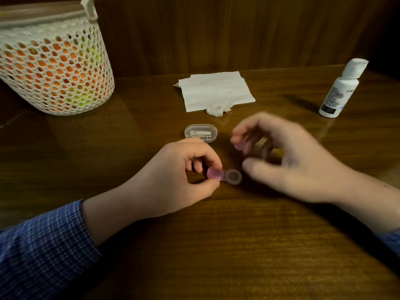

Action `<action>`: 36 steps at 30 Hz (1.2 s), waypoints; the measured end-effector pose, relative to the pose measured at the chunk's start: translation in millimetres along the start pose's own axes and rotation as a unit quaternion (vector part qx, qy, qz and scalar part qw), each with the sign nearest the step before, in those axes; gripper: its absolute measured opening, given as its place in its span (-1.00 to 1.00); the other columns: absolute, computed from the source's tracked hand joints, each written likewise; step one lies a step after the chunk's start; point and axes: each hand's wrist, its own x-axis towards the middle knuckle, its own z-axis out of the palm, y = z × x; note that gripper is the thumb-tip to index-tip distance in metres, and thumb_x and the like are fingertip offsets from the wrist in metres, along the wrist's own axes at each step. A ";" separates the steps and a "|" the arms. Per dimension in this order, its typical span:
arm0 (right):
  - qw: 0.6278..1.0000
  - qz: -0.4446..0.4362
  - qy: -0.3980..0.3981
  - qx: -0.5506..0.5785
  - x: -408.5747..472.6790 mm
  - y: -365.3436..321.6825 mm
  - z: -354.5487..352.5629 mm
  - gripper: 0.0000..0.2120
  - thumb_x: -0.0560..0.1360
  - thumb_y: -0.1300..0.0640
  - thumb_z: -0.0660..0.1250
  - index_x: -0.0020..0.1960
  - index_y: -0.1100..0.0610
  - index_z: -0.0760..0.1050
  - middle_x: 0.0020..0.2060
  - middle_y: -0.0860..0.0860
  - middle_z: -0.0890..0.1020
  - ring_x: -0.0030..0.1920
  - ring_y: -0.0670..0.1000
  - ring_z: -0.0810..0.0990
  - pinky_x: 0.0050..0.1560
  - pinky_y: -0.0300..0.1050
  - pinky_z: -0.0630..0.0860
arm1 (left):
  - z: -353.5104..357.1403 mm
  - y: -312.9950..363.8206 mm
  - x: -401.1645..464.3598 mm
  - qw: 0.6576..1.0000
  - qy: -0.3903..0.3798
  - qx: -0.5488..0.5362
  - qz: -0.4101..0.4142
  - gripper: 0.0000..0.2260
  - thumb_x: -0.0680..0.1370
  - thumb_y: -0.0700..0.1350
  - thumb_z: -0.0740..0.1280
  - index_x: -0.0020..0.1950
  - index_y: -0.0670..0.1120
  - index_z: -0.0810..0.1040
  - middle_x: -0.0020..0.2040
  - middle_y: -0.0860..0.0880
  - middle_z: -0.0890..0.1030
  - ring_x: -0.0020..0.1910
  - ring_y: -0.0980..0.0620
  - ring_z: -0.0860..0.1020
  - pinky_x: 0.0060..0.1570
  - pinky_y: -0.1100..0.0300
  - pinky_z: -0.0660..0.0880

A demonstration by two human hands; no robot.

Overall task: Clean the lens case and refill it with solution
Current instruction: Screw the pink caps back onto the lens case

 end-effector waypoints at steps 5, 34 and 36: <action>0.987 0.107 0.096 -0.077 20.1 31.1 -20.4 -0.68 0.42 0.09 0.45 0.15 -0.08 0.50 0.03 -0.10 0.63 -0.13 -0.11 0.62 -0.27 -0.30 0.47 | 0.8 0.0 -1.0 1.000 0.008 -0.011 0.003 -0.86 0.48 -0.09 0.51 0.01 0.06 0.68 -0.11 0.18 0.61 -0.07 0.05 0.56 -0.16 0.26 0.51; 0.996 0.019 -0.024 -0.080 15.6 9.2 -17.4 -0.82 0.38 0.07 0.48 -0.02 -0.03 0.67 -0.10 -0.12 0.69 -0.08 -0.11 0.68 -0.05 -0.13 0.66 | 0.8 1.8 -1.6 0.998 0.014 -0.042 -0.037 -0.68 0.49 -0.07 0.52 0.21 0.03 0.56 -0.04 0.09 0.61 -0.08 0.05 0.58 -0.14 0.21 0.57; 0.999 0.034 -0.013 -0.016 14.8 10.6 -16.1 -0.85 0.39 0.18 0.52 -0.06 0.01 0.65 -0.11 -0.04 0.72 -0.06 -0.05 0.71 0.01 0.00 0.69 | 0.7 1.1 -1.5 0.998 0.014 -0.043 -0.034 -0.70 0.50 -0.07 0.51 0.20 0.03 0.57 -0.03 0.08 0.61 -0.09 0.04 0.58 -0.14 0.20 0.57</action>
